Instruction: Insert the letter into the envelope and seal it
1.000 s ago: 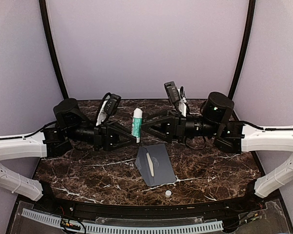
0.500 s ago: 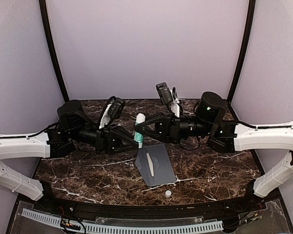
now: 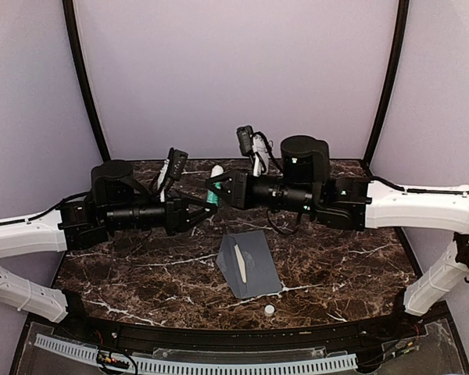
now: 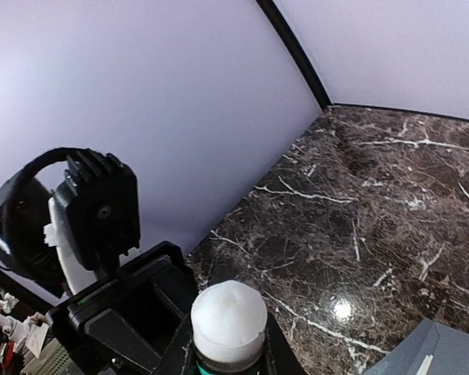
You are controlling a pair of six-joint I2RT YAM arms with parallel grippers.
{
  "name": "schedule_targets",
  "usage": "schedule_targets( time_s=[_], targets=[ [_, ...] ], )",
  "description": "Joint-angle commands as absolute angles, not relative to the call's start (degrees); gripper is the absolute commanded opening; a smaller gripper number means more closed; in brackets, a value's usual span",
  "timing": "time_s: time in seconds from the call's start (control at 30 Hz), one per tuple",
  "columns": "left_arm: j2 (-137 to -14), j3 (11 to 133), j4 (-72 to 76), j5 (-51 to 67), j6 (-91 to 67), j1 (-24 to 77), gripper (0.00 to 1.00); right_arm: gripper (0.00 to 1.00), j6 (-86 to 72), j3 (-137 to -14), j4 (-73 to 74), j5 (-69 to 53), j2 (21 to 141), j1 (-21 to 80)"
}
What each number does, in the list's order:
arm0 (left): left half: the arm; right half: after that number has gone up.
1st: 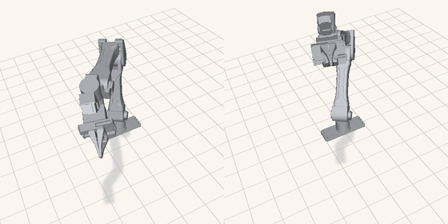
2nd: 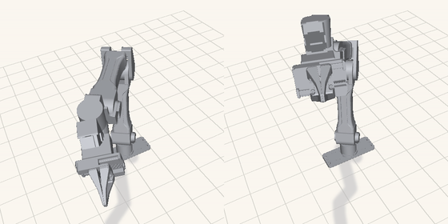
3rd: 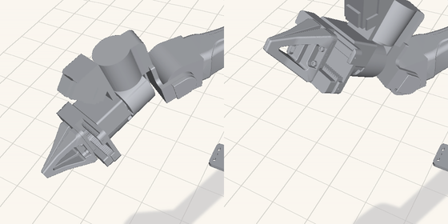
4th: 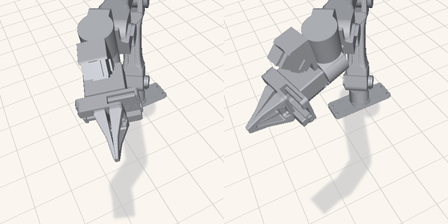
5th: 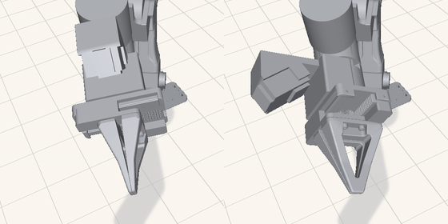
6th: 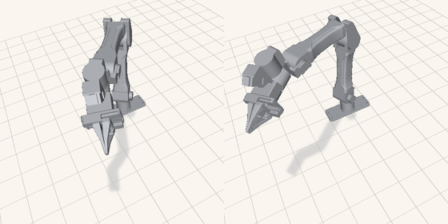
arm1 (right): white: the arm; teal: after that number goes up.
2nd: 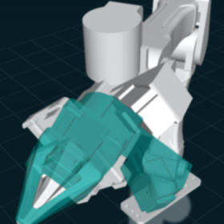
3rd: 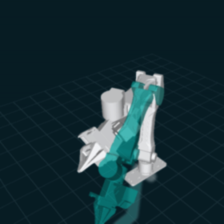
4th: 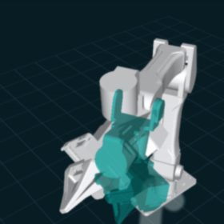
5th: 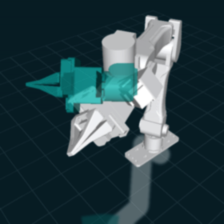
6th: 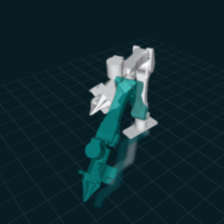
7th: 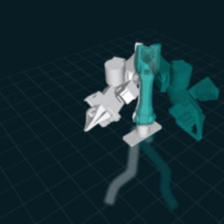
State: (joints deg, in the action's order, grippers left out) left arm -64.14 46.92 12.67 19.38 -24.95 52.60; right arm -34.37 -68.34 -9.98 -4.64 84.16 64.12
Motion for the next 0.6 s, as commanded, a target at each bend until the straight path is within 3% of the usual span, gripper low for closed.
schedule_targets(
  time_s=[0.0, 0.13, 0.33, 0.57],
  targets=[
    [-63.81, 48.74, 4.20, 0.23, -21.94, 52.10, 0.00, 0.00, -41.06, -73.77, 3.52, 13.74, 89.65, 66.97],
    [-65.71, 49.47, 1.35, -3.22, -21.66, 52.04, 0.00, 0.00, -42.01, -79.69, 8.36, 20.07, 94.85, 68.39],
    [-67.94, 49.25, 1.65, 1.40, -22.00, 52.29, 0.00, 0.04, -41.19, -79.69, 5.51, 19.62, 95.17, 68.99],
    [-62.95, 45.19, 11.22, 10.19, -25.07, 51.71, 0.00, 0.50, -36.68, -64.23, -13.73, 6.52, 82.66, 67.58]
  ],
)
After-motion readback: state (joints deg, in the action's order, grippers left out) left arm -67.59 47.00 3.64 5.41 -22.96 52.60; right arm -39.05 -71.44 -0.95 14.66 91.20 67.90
